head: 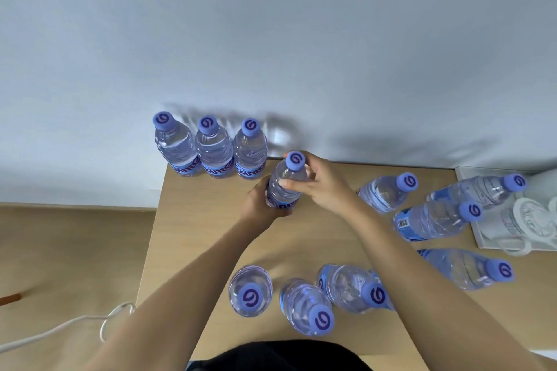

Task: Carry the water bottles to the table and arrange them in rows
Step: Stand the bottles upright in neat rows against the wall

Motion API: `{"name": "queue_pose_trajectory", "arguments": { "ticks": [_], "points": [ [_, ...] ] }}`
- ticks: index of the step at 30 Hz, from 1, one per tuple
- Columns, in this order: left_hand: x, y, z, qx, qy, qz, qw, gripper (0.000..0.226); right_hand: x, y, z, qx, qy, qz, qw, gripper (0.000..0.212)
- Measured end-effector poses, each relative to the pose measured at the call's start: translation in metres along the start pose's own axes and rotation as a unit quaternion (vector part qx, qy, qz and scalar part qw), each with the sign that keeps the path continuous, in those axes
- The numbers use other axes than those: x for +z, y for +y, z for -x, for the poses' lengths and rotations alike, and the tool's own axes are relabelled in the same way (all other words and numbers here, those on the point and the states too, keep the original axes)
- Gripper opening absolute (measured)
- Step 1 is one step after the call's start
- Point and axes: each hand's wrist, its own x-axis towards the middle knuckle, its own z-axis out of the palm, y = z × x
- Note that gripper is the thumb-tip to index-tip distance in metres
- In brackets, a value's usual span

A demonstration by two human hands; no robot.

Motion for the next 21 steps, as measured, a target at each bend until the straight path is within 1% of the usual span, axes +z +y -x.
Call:
{"name": "queue_pose_trajectory", "arguments": {
  "ticks": [2, 4, 6, 9, 12, 14, 18, 21],
  "points": [
    [0.002, -0.002, -0.004, 0.005, 0.011, 0.000, 1.000, 0.072, 0.000, 0.002, -0.003, 0.001, -0.006, -0.001, 1.000, 0.039],
    [0.006, -0.004, -0.008, 0.013, 0.026, -0.007, 1.000, 0.074, -0.001, 0.003, -0.007, -0.003, -0.016, 0.005, 1.000, 0.042],
    [0.010, -0.005, -0.012, 0.011, 0.059, -0.013, 0.998, 0.075, -0.002, 0.005, -0.012, -0.009, -0.026, 0.016, 0.999, 0.045],
    [0.014, -0.006, -0.016, -0.027, 0.116, 0.002, 0.993, 0.070, -0.005, 0.004, -0.019, -0.027, -0.020, 0.037, 0.999, 0.047],
    [0.019, -0.006, -0.021, -0.064, 0.158, 0.004, 0.985, 0.062, -0.008, 0.002, -0.028, -0.059, -0.017, 0.094, 0.994, 0.050],
    [0.020, -0.003, -0.022, -0.093, 0.179, 0.008, 0.979, 0.057, -0.010, 0.001, -0.033, -0.053, -0.024, 0.115, 0.992, 0.053],
    [0.023, 0.002, -0.028, -0.161, 0.182, 0.030, 0.970, 0.049, -0.014, 0.000, -0.043, -0.056, -0.030, 0.124, 0.990, 0.056],
    [0.024, 0.006, -0.034, -0.191, 0.172, 0.071, 0.964, 0.043, -0.014, 0.003, -0.050, -0.069, -0.023, 0.126, 0.989, 0.058]
  ]
}}
